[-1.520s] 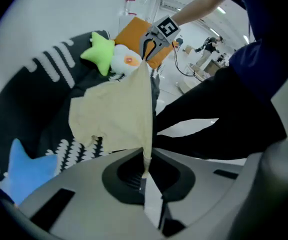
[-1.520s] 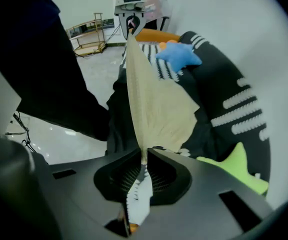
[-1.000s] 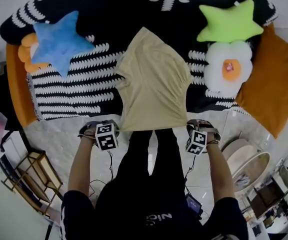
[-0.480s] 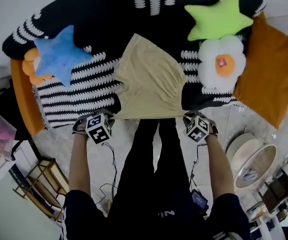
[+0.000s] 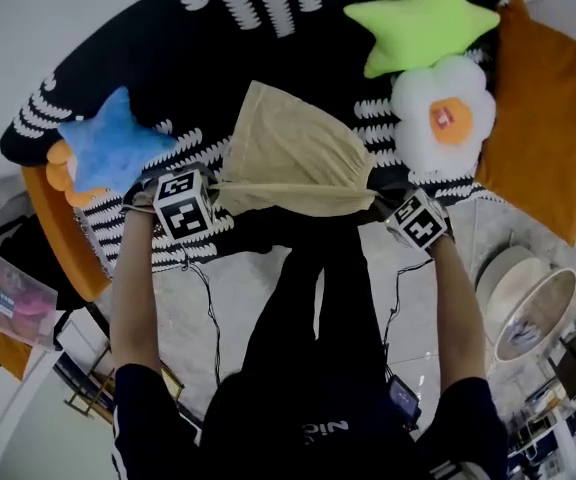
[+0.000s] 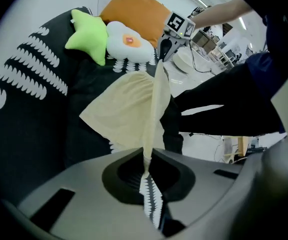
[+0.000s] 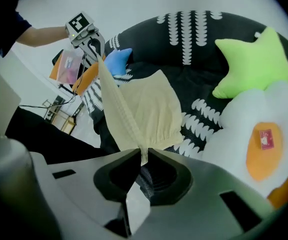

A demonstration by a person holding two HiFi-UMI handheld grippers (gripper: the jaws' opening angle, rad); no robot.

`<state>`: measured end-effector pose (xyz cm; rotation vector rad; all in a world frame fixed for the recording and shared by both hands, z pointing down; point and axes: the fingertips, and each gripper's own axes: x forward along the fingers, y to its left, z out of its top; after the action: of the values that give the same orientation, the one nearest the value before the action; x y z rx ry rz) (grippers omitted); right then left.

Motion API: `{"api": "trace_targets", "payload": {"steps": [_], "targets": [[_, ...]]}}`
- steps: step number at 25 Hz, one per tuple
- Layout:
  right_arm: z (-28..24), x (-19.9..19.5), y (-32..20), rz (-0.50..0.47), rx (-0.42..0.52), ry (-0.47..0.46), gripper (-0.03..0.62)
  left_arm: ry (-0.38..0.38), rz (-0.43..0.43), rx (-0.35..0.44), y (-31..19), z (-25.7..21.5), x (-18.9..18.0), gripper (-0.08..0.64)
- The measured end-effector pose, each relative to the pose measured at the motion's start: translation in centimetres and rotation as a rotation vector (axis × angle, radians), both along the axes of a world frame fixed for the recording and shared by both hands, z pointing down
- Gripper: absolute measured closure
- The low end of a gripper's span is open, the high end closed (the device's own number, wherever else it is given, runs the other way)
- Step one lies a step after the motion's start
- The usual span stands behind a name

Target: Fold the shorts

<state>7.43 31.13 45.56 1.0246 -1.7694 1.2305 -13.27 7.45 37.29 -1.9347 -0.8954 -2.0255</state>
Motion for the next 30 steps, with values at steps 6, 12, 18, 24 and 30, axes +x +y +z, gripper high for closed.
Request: {"api": "trace_targets", "payload": {"steps": [6,12,18,24,30], "targets": [[3.3,3.3,-1.6,0.097,-0.082,-0.059,0.540,-0.050,0.009,-0.003,-4.5,3.1,7.8,0.546],[6.6,4.9,-2.5,0.231,-0.122,-0.145,0.538,-0.082,0.050,0.061,-7.6,7.3,12.9,0.546],[9.3,6.3,-3.8,0.284,-0.098,-0.167,0.537,-0.122,-0.004,0.088,-10.2,11.4,16.0,0.546],[10.8,6.5,-4.2,0.312,-0.123,-0.199,0.526,-0.082,-0.020,0.187,-11.7,15.3,17.6,0.546],[9.4,6.7,-4.8,0.389,-0.016,-0.157,0.420,0.028,-0.144,0.368,-13.9,19.5,18.9,0.458]]}}
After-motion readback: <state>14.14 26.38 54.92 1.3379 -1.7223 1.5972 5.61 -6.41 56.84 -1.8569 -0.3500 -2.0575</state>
